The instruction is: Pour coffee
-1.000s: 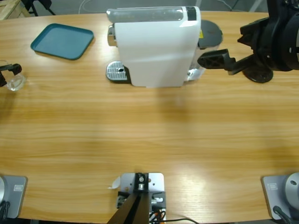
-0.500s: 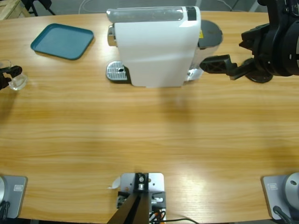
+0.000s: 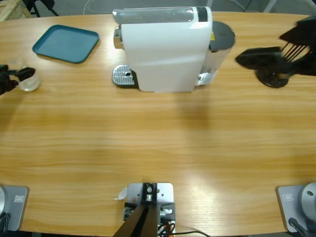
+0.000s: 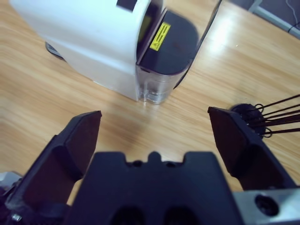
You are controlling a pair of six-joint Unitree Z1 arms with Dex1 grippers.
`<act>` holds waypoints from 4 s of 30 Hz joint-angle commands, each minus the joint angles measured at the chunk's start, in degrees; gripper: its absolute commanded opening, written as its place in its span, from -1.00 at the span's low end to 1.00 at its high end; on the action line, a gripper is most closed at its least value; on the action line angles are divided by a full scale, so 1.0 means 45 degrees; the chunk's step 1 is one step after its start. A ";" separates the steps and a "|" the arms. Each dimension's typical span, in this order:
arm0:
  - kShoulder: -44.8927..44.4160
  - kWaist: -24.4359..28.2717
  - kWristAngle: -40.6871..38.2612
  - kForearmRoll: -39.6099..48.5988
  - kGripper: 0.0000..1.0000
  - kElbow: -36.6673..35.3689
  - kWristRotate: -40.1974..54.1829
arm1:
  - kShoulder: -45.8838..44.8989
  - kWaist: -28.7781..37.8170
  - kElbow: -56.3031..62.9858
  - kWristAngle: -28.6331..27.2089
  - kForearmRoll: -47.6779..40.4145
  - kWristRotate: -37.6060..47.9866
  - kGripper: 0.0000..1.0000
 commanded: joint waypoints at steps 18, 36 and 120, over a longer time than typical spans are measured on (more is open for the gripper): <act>0.1819 -0.0022 -1.2174 0.3640 -1.00 -0.5003 0.4289 | -0.2943 0.0025 0.1747 0.0551 0.1418 -0.1374 1.00; 0.2576 -0.2772 -1.0045 0.9980 -1.00 -0.8917 0.9296 | -0.2783 0.0021 0.1661 0.0614 0.1297 -0.1143 1.00; -0.5771 -0.4354 -0.6432 1.5902 1.00 -0.7815 0.3882 | 0.7354 -0.4335 -1.1679 0.3617 0.5051 -0.3300 -1.00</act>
